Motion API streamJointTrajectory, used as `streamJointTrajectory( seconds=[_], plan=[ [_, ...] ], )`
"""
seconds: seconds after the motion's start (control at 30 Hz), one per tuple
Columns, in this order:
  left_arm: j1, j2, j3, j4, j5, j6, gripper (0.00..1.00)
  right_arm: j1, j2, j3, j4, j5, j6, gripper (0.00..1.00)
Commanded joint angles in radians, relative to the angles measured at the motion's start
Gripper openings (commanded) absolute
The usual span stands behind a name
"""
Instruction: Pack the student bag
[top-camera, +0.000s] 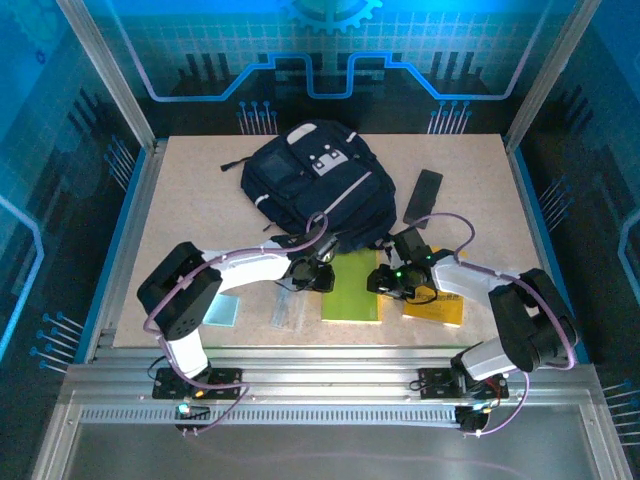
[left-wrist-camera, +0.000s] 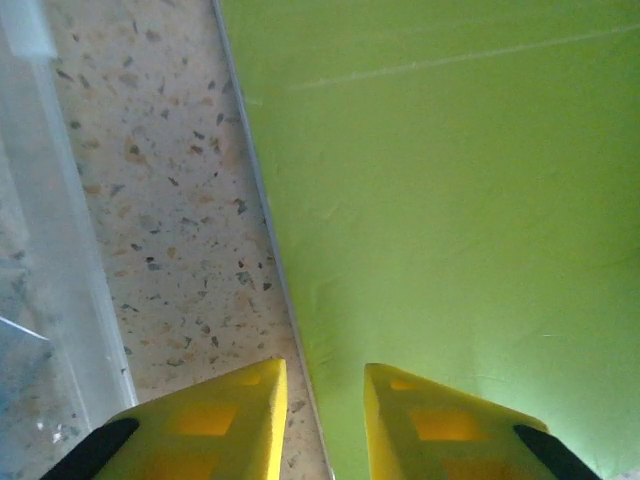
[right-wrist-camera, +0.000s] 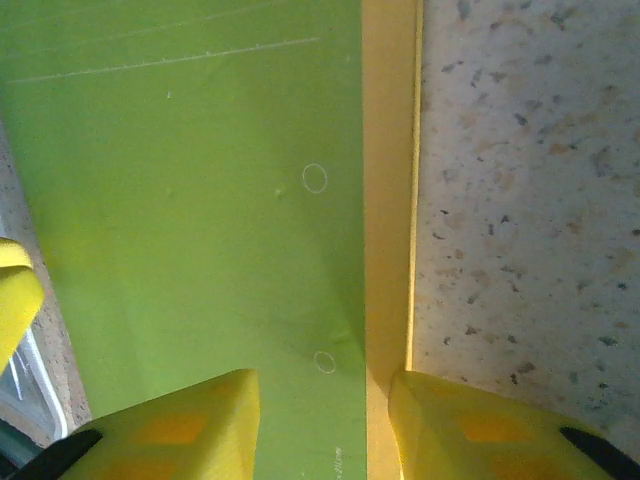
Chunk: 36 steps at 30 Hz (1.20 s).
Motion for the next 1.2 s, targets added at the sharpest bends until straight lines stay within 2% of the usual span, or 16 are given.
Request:
streamJointTrajectory(
  seconds=[0.0,0.17,0.23,0.47,0.63,0.77,1.17],
  plan=[
    [-0.007,0.032,-0.019,-0.012,0.032,-0.023,0.28,0.014,0.019,-0.007,0.020,0.024,0.014,0.41],
    [-0.007,0.062,-0.012,-0.022,0.033,-0.015,0.28,0.022,-0.018,0.004,-0.085,0.151,-0.007,0.41],
    [-0.008,0.074,-0.008,-0.024,0.039,-0.013,0.27,0.028,-0.010,0.001,-0.093,0.164,-0.010,0.42],
    [-0.008,0.100,0.002,-0.028,0.059,-0.012,0.22,0.079,0.045,0.009,-0.017,0.102,0.006,0.43],
    [-0.010,0.109,0.007,-0.022,0.083,-0.012,0.19,0.090,0.020,0.000,0.100,-0.024,0.059,0.42],
    [-0.013,0.119,0.013,-0.018,0.097,-0.010,0.17,0.090,-0.012,-0.006,0.162,-0.077,0.093,0.42],
    [-0.023,0.124,0.013,-0.006,0.106,-0.015,0.17,0.047,-0.157,0.024,0.107,-0.152,0.108,0.41]
  ],
)
